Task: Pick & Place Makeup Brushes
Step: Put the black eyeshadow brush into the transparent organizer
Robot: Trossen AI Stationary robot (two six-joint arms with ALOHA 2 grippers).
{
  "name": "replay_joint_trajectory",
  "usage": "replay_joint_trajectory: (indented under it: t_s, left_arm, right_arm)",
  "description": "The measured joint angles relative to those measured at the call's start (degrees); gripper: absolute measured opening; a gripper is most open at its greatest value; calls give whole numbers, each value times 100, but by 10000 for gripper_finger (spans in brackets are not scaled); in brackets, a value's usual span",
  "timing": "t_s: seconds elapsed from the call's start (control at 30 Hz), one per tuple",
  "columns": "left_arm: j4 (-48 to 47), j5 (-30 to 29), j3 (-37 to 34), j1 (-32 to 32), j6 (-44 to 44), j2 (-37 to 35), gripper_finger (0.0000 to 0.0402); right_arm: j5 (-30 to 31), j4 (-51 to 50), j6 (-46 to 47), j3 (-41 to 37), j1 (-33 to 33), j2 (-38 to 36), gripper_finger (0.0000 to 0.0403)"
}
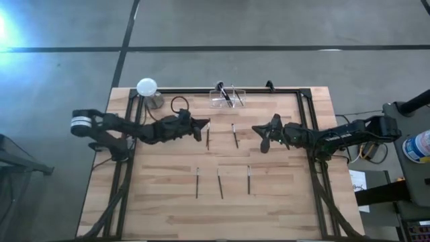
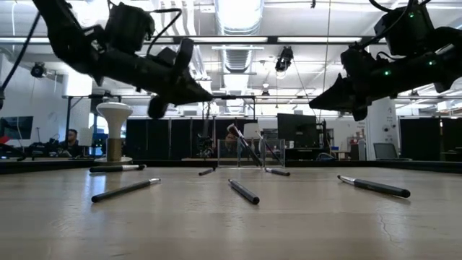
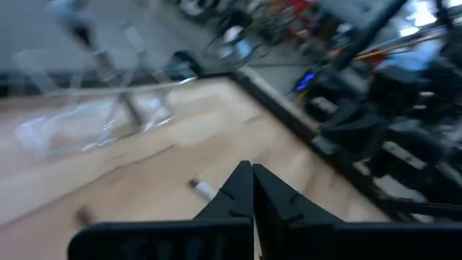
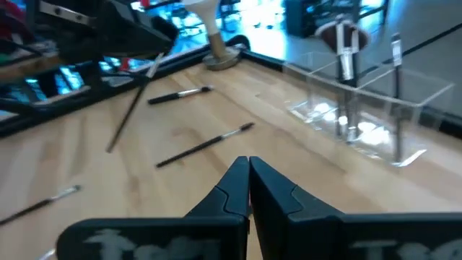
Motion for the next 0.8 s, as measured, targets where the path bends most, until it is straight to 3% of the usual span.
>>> replay_joint_trajectory:
  t_s: [0.27,0.47,0.67,0.8]
  left_arm:
    - [1939,741,417,0,853,1239,0]
    - [2053,1068,1047,2,1208,1760,0]
    - [2071,1219,1313,0,1513,1862,0]
    - [2075,1218,1322,2,1684,1819,0]
  right_arm:
    - [-307,-135,361,443,0,0,35]
    - [-585,-152,598,930,26,280,103]
    - [-823,-22,840,1528,39,1246,168]
    - [-908,97,840,1915,38,1800,190]
